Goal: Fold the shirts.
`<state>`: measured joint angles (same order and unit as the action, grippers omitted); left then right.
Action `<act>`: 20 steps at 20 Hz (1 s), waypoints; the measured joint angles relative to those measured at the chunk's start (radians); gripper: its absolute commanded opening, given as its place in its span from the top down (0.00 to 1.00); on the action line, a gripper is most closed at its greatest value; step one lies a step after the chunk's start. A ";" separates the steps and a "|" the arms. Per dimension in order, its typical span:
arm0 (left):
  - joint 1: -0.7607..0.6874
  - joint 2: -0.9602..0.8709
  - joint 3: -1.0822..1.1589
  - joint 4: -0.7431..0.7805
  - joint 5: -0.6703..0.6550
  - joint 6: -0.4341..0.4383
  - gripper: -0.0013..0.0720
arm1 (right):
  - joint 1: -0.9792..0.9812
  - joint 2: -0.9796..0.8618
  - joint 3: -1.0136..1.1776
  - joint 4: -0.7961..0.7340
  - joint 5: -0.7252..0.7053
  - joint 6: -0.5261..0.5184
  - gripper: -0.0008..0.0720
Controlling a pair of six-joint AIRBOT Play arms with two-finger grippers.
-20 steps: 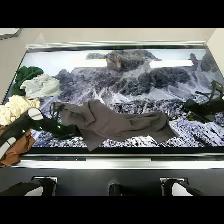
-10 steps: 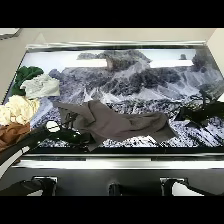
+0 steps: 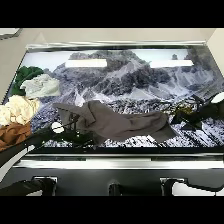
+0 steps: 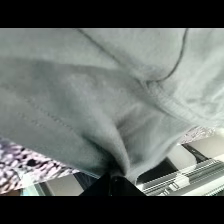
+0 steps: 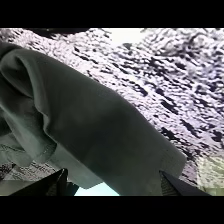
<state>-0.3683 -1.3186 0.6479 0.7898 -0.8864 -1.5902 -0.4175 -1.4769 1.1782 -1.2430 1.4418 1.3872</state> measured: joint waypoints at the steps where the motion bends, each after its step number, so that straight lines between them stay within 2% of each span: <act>1: 0.000 -0.001 0.000 0.000 0.002 -0.002 0.94 | 0.000 -0.005 -0.007 0.006 0.000 -0.005 0.03; 8: -0.002 0.008 -0.001 0.004 0.015 -0.004 0.94 | 0.072 -0.017 -0.118 0.019 -0.054 -0.083 0.05; 9: -0.002 0.015 -0.002 0.010 0.018 -0.003 0.94 | 0.096 -0.018 -0.125 0.004 -0.080 -0.085 0.21; 11: -0.001 0.031 -0.002 0.023 0.022 0.006 0.94 | 0.151 -0.018 -0.134 -0.037 -0.136 -0.074 0.84; 12: -0.001 0.041 -0.002 0.028 0.022 0.012 0.94 | 0.179 -0.018 -0.137 -0.068 -0.159 -0.057 0.93; 17: 0.000 0.111 0.005 0.024 0.014 0.035 0.94 | 0.251 0.006 -0.118 -0.171 -0.167 0.008 0.93; 20: 0.006 0.198 0.061 0.093 -0.002 0.034 0.94 | 0.263 0.098 -0.055 -0.178 -0.166 0.034 0.93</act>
<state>-0.3618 -1.1202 0.7090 0.8825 -0.8883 -1.5558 -0.1543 -1.3785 1.1233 -1.4212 1.2755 1.4216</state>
